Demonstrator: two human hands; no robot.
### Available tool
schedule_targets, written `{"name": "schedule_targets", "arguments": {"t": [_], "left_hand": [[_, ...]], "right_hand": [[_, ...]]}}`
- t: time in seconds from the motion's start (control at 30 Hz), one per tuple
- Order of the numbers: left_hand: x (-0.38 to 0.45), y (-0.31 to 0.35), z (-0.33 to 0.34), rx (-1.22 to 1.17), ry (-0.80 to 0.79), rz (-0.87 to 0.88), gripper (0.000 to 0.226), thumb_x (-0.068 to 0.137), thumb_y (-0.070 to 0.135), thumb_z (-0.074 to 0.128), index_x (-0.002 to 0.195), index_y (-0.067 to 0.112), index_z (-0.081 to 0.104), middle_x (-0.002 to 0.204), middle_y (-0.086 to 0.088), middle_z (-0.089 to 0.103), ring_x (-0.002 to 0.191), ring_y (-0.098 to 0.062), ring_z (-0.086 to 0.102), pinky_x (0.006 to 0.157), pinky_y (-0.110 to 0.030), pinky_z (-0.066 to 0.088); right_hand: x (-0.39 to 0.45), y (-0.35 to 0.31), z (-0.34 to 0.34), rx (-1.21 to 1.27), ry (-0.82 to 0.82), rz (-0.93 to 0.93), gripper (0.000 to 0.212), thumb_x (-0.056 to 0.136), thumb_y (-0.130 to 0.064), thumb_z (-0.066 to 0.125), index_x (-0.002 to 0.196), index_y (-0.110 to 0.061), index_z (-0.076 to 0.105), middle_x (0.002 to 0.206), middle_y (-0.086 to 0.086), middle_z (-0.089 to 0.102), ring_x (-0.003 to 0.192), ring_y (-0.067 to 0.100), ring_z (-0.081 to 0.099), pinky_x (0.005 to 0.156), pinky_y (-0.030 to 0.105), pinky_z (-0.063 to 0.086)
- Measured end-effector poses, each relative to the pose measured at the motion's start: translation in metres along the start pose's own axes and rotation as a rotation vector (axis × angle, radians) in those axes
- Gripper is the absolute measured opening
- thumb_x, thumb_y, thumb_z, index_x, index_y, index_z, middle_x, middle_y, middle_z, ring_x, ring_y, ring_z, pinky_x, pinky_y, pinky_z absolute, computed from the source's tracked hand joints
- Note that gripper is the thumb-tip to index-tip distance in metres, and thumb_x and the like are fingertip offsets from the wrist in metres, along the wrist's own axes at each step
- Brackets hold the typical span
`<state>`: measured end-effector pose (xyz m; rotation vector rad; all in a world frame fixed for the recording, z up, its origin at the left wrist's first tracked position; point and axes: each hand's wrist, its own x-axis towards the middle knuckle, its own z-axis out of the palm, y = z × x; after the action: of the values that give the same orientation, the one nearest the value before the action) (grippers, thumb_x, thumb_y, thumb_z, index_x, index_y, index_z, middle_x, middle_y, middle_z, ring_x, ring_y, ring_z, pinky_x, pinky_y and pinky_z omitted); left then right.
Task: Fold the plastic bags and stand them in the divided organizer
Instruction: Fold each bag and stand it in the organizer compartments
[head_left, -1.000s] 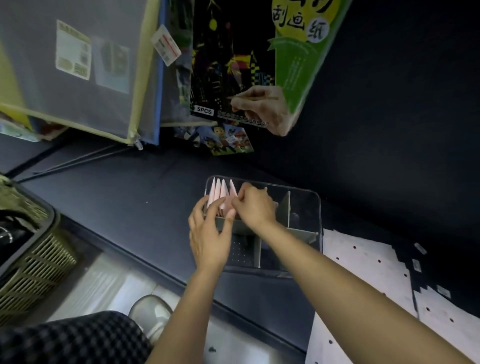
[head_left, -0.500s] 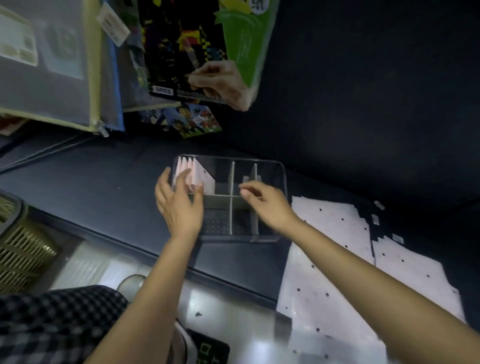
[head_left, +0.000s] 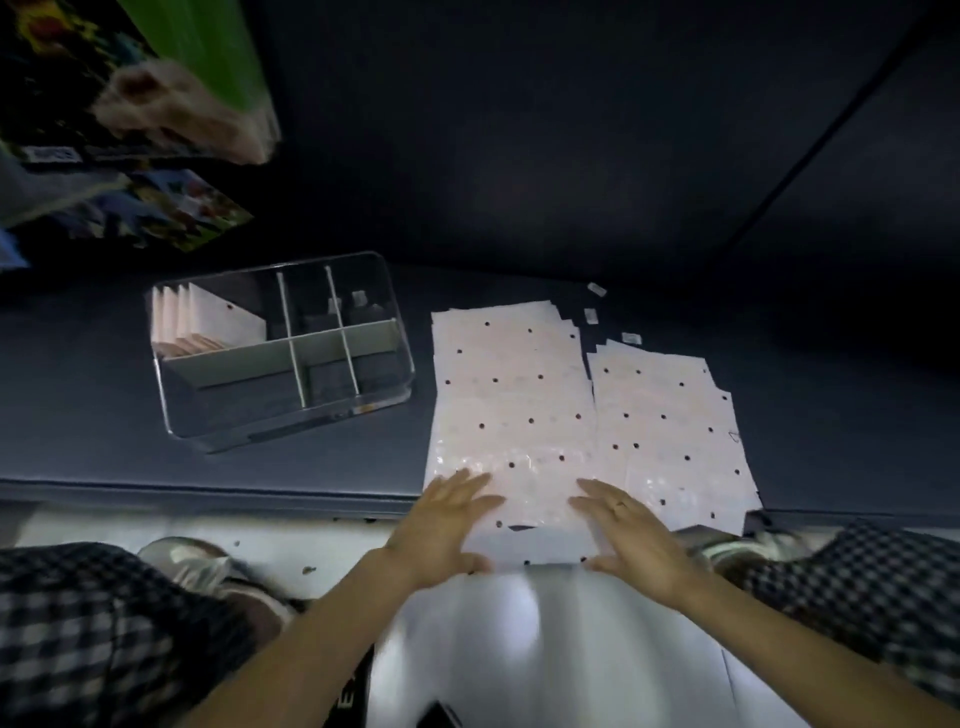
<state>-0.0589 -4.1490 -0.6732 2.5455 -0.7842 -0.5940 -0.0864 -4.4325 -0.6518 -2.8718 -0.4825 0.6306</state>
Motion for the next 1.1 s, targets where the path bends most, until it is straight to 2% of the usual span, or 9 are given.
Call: {"name": "schedule_targets", "arguments": {"t": [0.07,0.13,0.27,0.47,0.63,0.7,0.77,0.9,1.1], "left_hand": [[-0.006,-0.001,0.014,0.093,-0.009,0.006,0.087,0.081,0.052,0.063,0.149,0.035,0.012,0.157,0.009,-0.012,0.144,-0.015,-0.017,0.114,-0.032,-0.015],[-0.008,-0.003,0.017,0.123,0.002,0.005,0.087,0.082,0.048,0.063,0.149,0.037,0.009,0.155,0.012,-0.015,0.143,-0.012,-0.02,0.112,-0.028,-0.018],[-0.01,-0.006,0.014,0.148,0.052,-0.012,0.075,0.089,0.035,0.06,0.149,0.035,0.014,0.157,0.013,-0.005,0.145,-0.008,-0.009,0.114,-0.023,-0.014],[-0.01,-0.002,0.017,0.054,0.213,-0.046,0.052,0.09,0.035,0.06,0.138,0.031,0.042,0.153,0.015,0.023,0.144,-0.007,0.014,0.114,-0.019,-0.005],[-0.008,0.0,0.015,-0.018,0.182,-0.073,0.049,0.086,0.043,0.061,0.132,0.03,0.05,0.151,0.017,0.027,0.142,-0.005,0.017,0.116,-0.021,0.003],[-0.005,0.002,0.005,-0.109,0.152,-0.108,0.042,0.084,0.043,0.064,0.123,0.029,0.059,0.146,0.016,0.037,0.138,-0.004,0.026,0.116,-0.024,0.016],[0.0,0.004,-0.008,-0.262,0.155,-0.188,0.028,0.085,0.039,0.066,0.11,0.027,0.068,0.132,0.014,0.055,0.125,-0.005,0.045,0.106,-0.026,0.034],[0.006,0.005,-0.037,-0.721,0.269,-0.316,0.014,0.091,0.026,0.06,0.089,0.02,0.073,0.091,0.009,0.073,0.092,-0.005,0.065,0.081,-0.016,0.046],[0.018,0.002,-0.065,-1.129,0.634,-0.431,0.026,0.098,0.026,0.046,0.098,0.01,0.067,0.093,-0.005,0.07,0.085,-0.012,0.065,0.078,-0.018,0.05]], "right_hand": [[-0.001,0.004,0.004,-0.037,0.111,-0.058,0.051,0.08,-0.025,0.073,0.126,-0.012,0.055,0.15,0.002,0.033,0.138,0.018,0.035,0.111,0.024,0.026],[0.001,0.005,0.003,-0.055,0.262,-0.105,0.03,0.064,-0.007,0.084,0.09,-0.011,0.068,0.13,0.008,0.059,0.116,0.023,0.059,0.094,0.026,0.046],[0.001,0.004,-0.003,-0.14,0.328,-0.163,0.035,0.039,-0.007,0.094,0.057,-0.018,0.066,0.103,0.001,0.073,0.093,0.014,0.07,0.073,0.02,0.056],[0.002,0.01,-0.002,-0.095,0.386,-0.193,0.052,0.033,-0.018,0.096,0.079,-0.017,0.072,0.097,-0.005,0.073,0.085,0.009,0.07,0.069,0.018,0.054],[0.01,0.011,-0.003,-0.014,0.409,-0.176,0.024,0.053,-0.011,0.091,0.062,-0.015,0.07,0.092,-0.003,0.074,0.083,0.013,0.071,0.067,0.022,0.056],[0.012,0.015,-0.01,0.067,0.315,-0.138,0.008,0.075,-0.018,0.078,0.075,-0.013,0.072,0.102,-0.004,0.072,0.096,0.012,0.067,0.08,0.022,0.053],[0.015,0.022,-0.022,0.144,0.117,-0.077,0.016,0.091,-0.028,0.06,0.093,-0.015,0.069,0.104,-0.007,0.069,0.1,0.009,0.059,0.086,0.025,0.047],[0.03,0.022,-0.061,0.435,-0.126,-0.056,0.018,0.095,-0.02,0.053,0.079,-0.024,0.059,0.069,-0.017,0.056,0.064,-0.003,0.045,0.064,0.013,0.037],[0.077,0.027,-0.104,0.932,-0.261,0.2,0.023,0.096,-0.019,0.051,0.075,-0.016,0.058,0.068,-0.006,0.054,0.058,0.006,0.048,0.056,0.017,0.039]]}}
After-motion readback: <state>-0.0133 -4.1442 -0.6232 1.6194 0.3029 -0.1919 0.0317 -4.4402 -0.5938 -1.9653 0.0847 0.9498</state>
